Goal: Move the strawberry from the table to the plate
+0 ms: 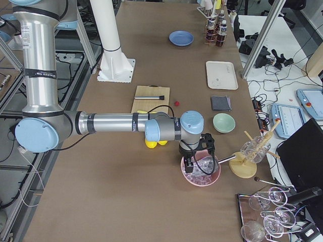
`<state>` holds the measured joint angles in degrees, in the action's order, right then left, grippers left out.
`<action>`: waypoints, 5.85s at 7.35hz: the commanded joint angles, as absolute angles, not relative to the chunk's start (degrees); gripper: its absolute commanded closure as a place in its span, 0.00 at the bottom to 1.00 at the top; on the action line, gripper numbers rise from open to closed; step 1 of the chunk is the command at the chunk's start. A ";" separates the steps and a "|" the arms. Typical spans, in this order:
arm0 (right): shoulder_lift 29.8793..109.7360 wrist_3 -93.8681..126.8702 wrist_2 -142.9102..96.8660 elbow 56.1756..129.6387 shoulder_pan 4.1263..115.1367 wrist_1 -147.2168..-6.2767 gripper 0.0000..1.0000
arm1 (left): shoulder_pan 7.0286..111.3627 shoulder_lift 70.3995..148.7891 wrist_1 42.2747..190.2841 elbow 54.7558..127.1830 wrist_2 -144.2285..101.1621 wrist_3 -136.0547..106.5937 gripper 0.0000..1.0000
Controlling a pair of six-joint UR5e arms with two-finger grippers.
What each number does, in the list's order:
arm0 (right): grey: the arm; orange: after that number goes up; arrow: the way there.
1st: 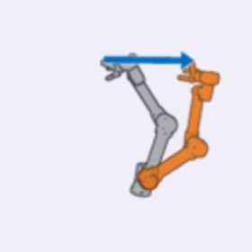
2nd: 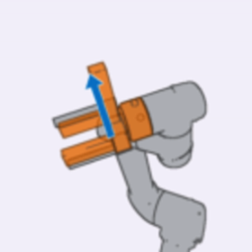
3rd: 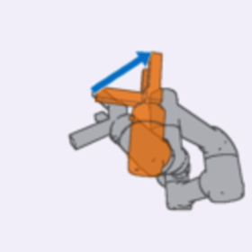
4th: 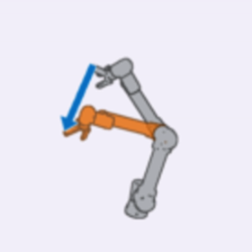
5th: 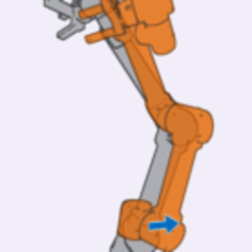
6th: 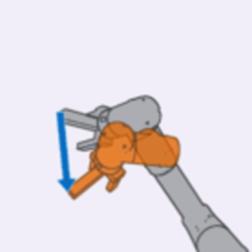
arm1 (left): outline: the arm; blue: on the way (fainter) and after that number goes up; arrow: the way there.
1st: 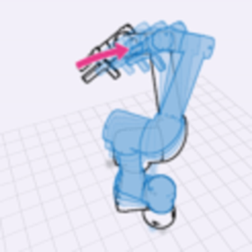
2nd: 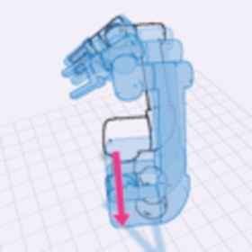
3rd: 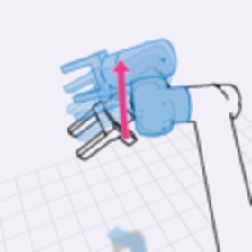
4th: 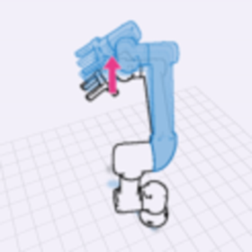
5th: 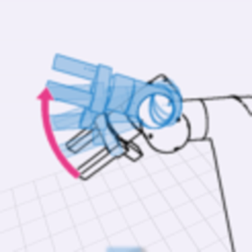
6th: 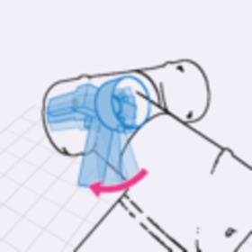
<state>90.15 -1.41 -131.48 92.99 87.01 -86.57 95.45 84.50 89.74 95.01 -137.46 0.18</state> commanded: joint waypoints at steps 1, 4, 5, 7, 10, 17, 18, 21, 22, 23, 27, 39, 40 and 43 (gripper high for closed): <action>90.09 -1.41 -131.48 92.99 87.01 -86.57 0.00 | 95.54 84.46 89.65 95.44 -137.46 0.18 0.02; 90.17 -1.41 -131.48 92.90 87.01 -86.57 0.00 | 95.45 84.46 89.65 95.54 -137.46 0.17 0.02; 90.26 -1.41 -131.57 92.99 87.01 -86.57 0.00 | 95.45 84.55 89.65 95.54 -137.46 0.18 0.02; 90.26 -1.06 -131.57 92.90 87.01 -86.57 0.00 | 95.45 85.25 89.74 95.54 -137.55 0.09 0.02; 90.61 -0.62 -131.75 92.29 87.01 -86.66 0.00 | 95.45 85.86 96.80 94.93 -137.64 -0.18 0.02; 88.43 4.87 -131.40 104.76 80.98 -86.57 0.00 | 86.59 90.79 110.30 92.56 -141.24 -12.37 0.02; 86.59 13.80 -129.40 105.81 76.07 -86.49 0.00 | 82.92 90.96 113.44 92.29 -140.54 -17.96 0.02; 83.06 25.44 -126.48 106.44 65.77 -83.78 0.00 | 68.69 91.05 130.95 88.01 -135.30 -38.34 0.02; 83.23 28.01 -125.95 106.26 64.44 -80.89 0.00 | 64.81 92.10 139.66 83.72 -134.05 -44.85 0.02; 83.15 28.12 -125.95 106.17 63.73 -80.60 0.00 | 62.60 93.15 144.27 80.89 -133.34 -49.09 0.03; 83.32 28.04 -125.07 106.08 63.19 -80.51 0.00 | 54.76 93.96 150.98 79.11 -127.62 -56.67 0.12; 83.93 28.12 -124.80 106.17 63.28 -80.51 0.00 | 46.70 110.97 139.99 86.64 -122.03 -78.57 1.00; 83.94 28.12 -124.80 106.08 63.28 -80.51 0.00 | 43.62 113.62 131.83 89.71 -118.95 -78.75 1.00; 83.94 28.12 -124.89 106.00 63.28 -80.60 0.00 | 35.44 121.11 119.54 90.27 -109.72 -80.86 1.00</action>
